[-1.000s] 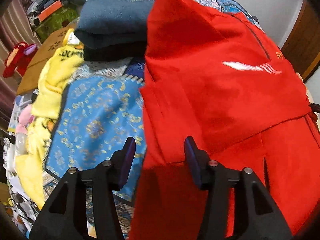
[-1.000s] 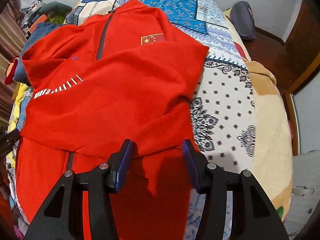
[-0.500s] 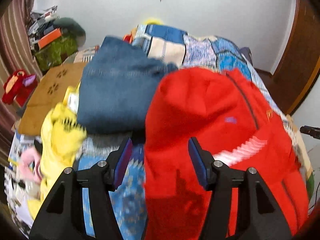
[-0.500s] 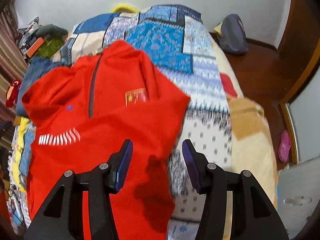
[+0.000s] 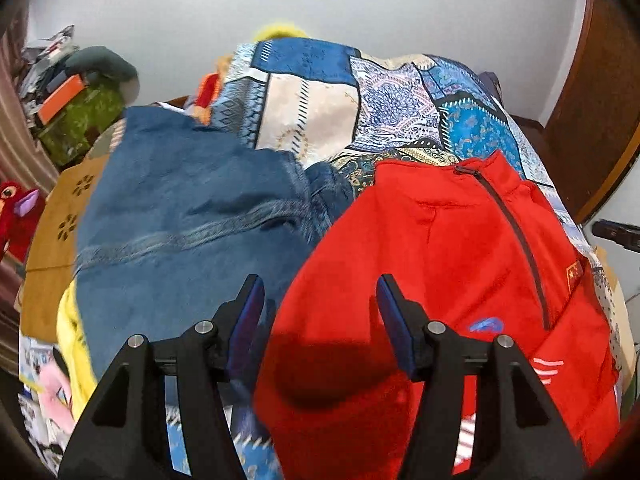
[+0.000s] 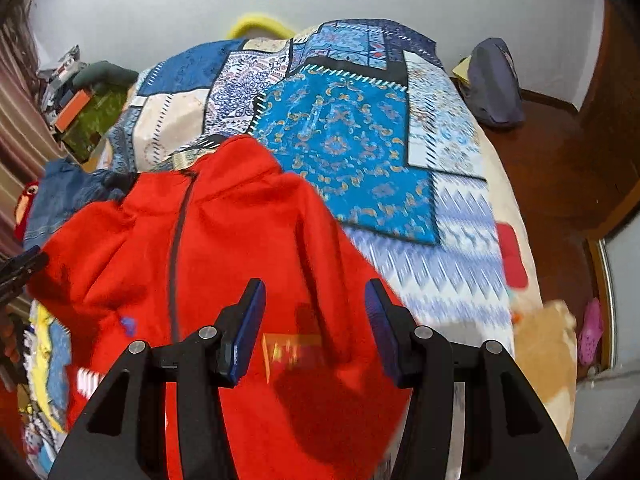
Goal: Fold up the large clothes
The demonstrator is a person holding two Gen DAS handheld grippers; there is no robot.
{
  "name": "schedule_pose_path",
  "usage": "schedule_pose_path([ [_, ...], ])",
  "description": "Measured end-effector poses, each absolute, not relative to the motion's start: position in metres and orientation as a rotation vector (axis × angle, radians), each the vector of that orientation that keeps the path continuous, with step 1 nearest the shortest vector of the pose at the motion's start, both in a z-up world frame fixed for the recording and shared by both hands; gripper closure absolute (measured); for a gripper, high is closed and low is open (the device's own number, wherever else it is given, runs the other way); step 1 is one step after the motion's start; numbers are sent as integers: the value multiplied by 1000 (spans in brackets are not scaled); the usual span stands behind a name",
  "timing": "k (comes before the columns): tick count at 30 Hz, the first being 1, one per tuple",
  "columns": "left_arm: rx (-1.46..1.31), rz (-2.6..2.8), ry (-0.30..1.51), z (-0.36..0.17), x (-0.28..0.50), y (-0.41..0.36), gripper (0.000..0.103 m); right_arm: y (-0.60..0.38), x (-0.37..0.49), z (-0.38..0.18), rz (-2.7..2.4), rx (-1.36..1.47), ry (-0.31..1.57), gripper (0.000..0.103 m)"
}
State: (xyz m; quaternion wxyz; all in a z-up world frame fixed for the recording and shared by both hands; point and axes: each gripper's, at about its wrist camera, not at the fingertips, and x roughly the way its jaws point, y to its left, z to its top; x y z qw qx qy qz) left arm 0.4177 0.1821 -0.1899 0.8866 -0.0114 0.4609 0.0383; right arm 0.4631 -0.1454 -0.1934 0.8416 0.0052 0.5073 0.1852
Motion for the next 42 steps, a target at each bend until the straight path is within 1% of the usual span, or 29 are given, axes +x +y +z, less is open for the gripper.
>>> schedule_pose_path([
  [5, -38, 73, 981, -204, 441, 184, 45, -125, 500, -217, 381, -2, 1108, 55],
  [11, -42, 25, 974, -219, 445, 180, 47, -113, 542, -245, 379, 70, 1155, 55],
  [13, -14, 5, 956, -218, 445, 175, 51, -108, 551, -255, 401, 90, 1178, 55],
  [14, -2, -6, 954, -218, 445, 172, 60, -106, 552, -256, 403, 96, 1165, 54],
  [15, 4, -16, 953, -217, 446, 169, 69, -105, 550, -255, 408, 100, 1140, 58],
  [16, -2, -28, 953, -217, 447, 168, 75, -102, 548, -253, 427, 97, 1124, 66],
  [17, -15, -48, 955, -216, 448, 167, 82, -100, 547, -251, 456, 94, 1117, 84],
  [18, -21, -60, 953, -215, 449, 164, 85, -96, 545, -249, 493, 88, 1114, 97],
  [19, -15, -61, 947, -214, 449, 161, 85, -91, 540, -247, 505, 72, 1109, 97],
  [20, 0, -65, 940, -213, 450, 157, 89, -88, 538, -245, 506, 50, 1098, 98],
  [21, 18, -61, 939, -213, 450, 152, 96, -84, 532, -241, 505, 23, 1081, 98],
  [23, 34, -49, 938, -211, 448, 147, 97, -84, 521, -233, 538, 33, 1071, 99],
  [24, 35, -54, 935, -209, 445, 145, 100, -85, 514, -226, 539, 38, 1053, 99],
  [30, -13, -93, 906, -179, 412, 147, 101, -105, 463, -161, 576, 31, 941, 99],
  [34, -27, -102, 901, -162, 378, 148, 101, -115, 435, -133, 597, 34, 901, 99],
  [37, -20, -95, 908, -157, 349, 147, 101, -120, 398, -119, 609, 1, 881, 99],
  [42, -46, -97, 921, -161, 299, 144, 101, -133, 345, -124, 613, -51, 888, 99],
])
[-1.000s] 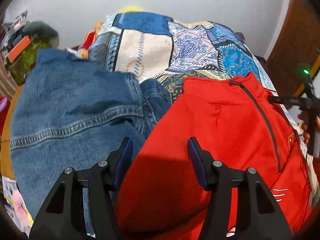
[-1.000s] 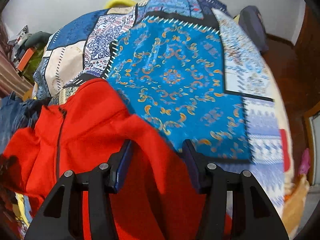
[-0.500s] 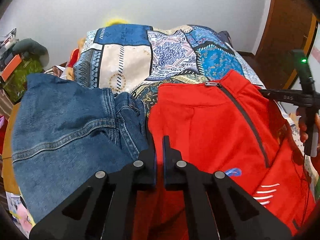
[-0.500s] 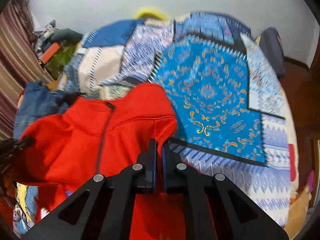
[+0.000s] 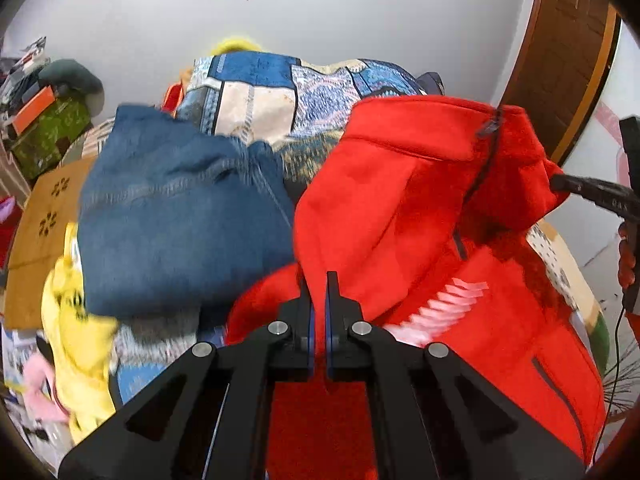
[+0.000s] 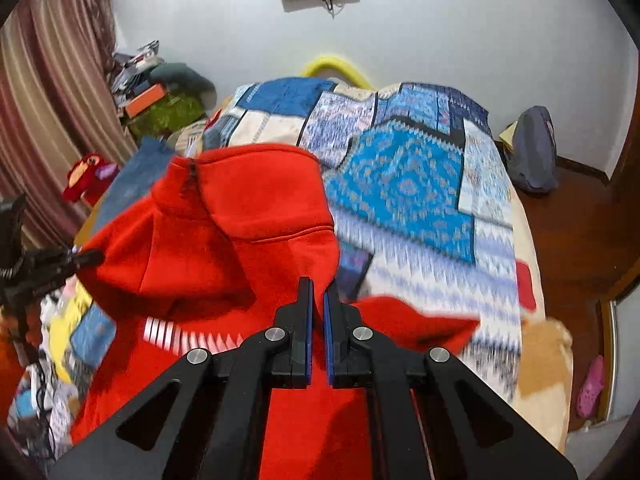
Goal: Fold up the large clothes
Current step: 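Grasp the jacket hem with the right tool and fold it toward the collar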
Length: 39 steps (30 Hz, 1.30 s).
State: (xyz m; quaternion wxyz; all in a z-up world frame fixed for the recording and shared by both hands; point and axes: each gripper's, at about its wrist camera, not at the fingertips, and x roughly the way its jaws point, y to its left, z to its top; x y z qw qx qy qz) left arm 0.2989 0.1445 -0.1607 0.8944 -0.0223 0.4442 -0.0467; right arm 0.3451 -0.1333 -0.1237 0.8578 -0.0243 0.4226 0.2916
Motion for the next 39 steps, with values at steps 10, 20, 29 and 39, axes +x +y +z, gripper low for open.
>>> schedule_pose_path([
  [10, -37, -35, 1015, -224, 238, 132, 101, -169, 280, -190, 536, -65, 1025, 99],
  [20, 22, 15, 1068, -242, 215, 123, 97, -180, 250, -198, 485, -143, 1120, 98],
  [29, 22, 18, 928, -176, 217, 127, 83, -167, 259, -146, 530, -66, 970, 77],
  [39, -82, -141, 994, -201, 267, 85, 60, -107, 281, -179, 630, -54, 1058, 61],
])
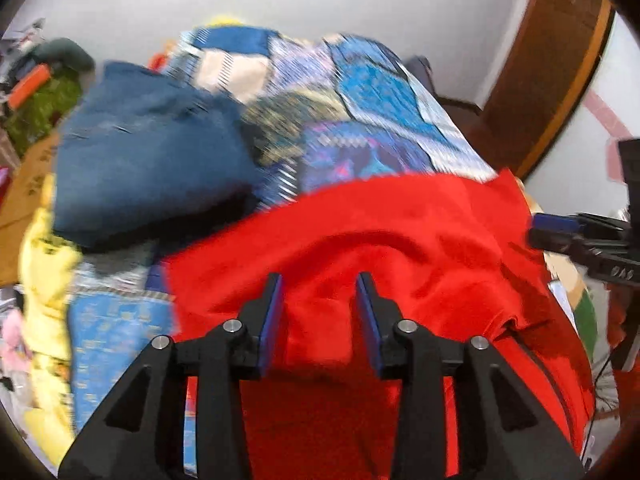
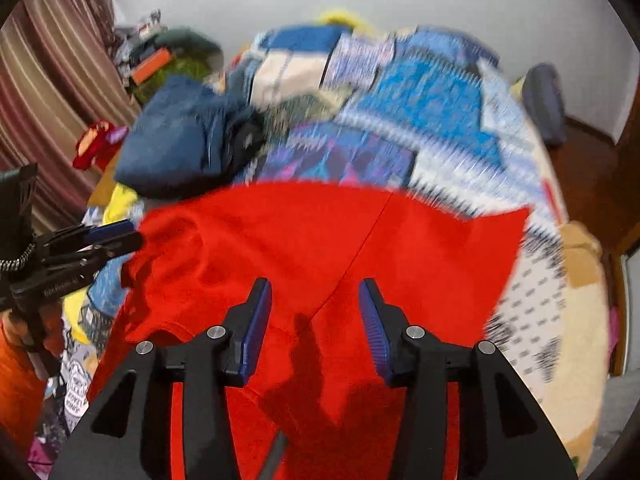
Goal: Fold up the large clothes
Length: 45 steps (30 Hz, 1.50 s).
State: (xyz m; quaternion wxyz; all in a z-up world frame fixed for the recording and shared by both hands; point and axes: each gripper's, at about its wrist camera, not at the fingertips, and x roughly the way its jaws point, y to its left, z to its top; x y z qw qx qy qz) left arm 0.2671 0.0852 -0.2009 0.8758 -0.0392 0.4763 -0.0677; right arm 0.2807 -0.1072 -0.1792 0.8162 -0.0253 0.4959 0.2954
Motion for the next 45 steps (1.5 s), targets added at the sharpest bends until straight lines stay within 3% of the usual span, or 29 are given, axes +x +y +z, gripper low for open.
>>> schedule_pose_path([
  [5, -52, -155, 1107, -252, 264, 62, 54, -102, 273, -224, 651, -99, 1184, 60],
  [8, -40, -136, 1037, -252, 243, 64, 49, -118, 262, -223, 653, -73, 1159, 51],
  [13, -95, -155, 1043, -241, 217, 82, 38, -140, 254, -223, 617, -41, 1186, 50],
  [23, -257, 43, 974, -206, 192, 181, 37, -155, 254, -197, 561, -52, 1126, 50],
  [30, -615, -14, 1025, -236, 238, 229, 38, -140, 271, -189, 521, -51, 1054, 50],
  [35, -702, -52, 1056, -261, 275, 228, 58, -125, 275, -211, 547, -58, 1128, 50],
  [38, -711, -52, 1070, -271, 297, 227, 93, -119, 270, -223, 548, -111, 1132, 50],
  [45, -479, 108, 976, -245, 329, 228, 97, -126, 269, -223, 571, -99, 1129, 49],
])
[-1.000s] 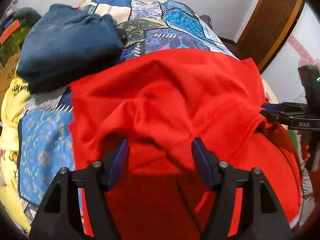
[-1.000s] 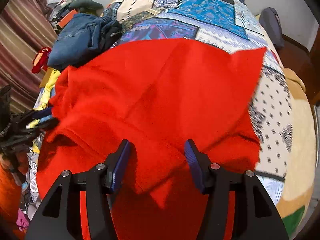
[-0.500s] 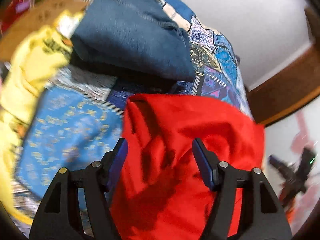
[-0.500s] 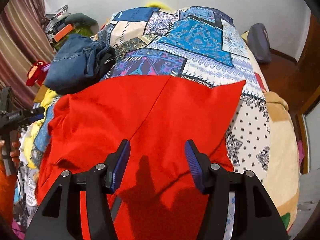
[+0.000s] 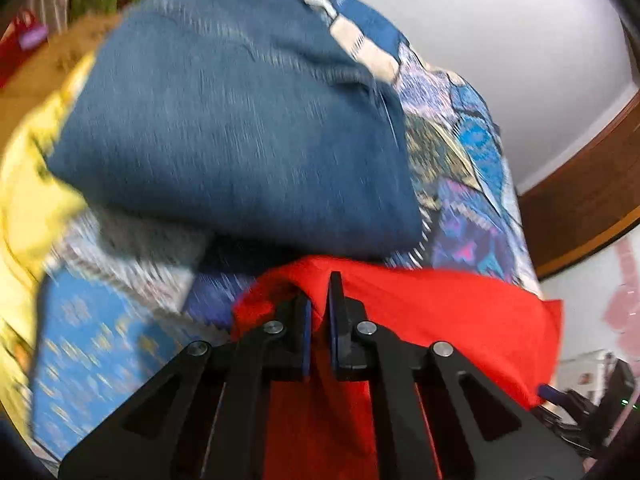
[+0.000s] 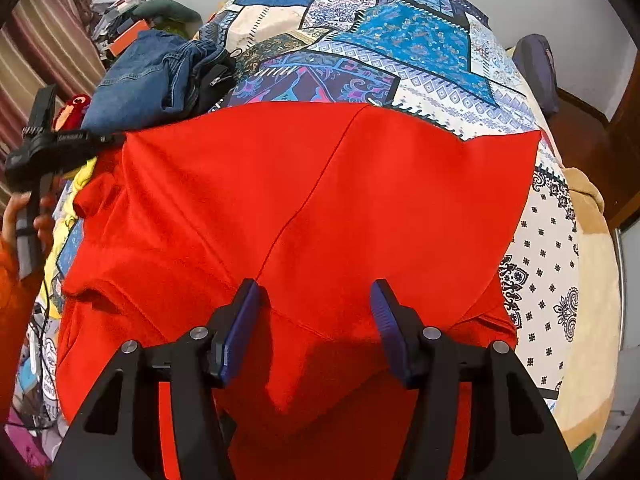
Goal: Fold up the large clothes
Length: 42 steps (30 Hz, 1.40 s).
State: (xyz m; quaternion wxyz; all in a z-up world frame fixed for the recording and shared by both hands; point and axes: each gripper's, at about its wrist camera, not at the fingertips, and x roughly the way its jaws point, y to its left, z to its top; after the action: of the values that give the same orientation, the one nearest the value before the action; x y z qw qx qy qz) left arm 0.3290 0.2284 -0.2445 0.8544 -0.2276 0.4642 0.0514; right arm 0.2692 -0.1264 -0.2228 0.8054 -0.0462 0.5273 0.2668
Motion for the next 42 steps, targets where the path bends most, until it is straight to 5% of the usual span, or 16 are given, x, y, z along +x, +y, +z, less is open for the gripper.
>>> schedule_pose_path([
  [11, -224, 180, 1059, -251, 309, 228, 98, -134, 263, -224, 543, -113, 1110, 38],
  [18, -320, 64, 1002, -216, 250, 215, 56, -131, 257, -217, 501, -144, 1105, 38],
  [31, -566, -132, 1073, -242, 226, 164, 56, -125, 237, -218, 486, -231, 1080, 38],
  [34, -570, -86, 1035, -245, 236, 164, 59, -126, 234, -221, 493, -238, 1081, 38],
  [37, -599, 5, 1001, -250, 243, 175, 75, -130, 232, -224, 500, -210, 1087, 36],
  [39, -633, 43, 989, -258, 245, 184, 101, -135, 235, -226, 510, -169, 1108, 35],
  [42, -612, 83, 988, -269, 243, 191, 102, -142, 240, -229, 529, -88, 1154, 34],
])
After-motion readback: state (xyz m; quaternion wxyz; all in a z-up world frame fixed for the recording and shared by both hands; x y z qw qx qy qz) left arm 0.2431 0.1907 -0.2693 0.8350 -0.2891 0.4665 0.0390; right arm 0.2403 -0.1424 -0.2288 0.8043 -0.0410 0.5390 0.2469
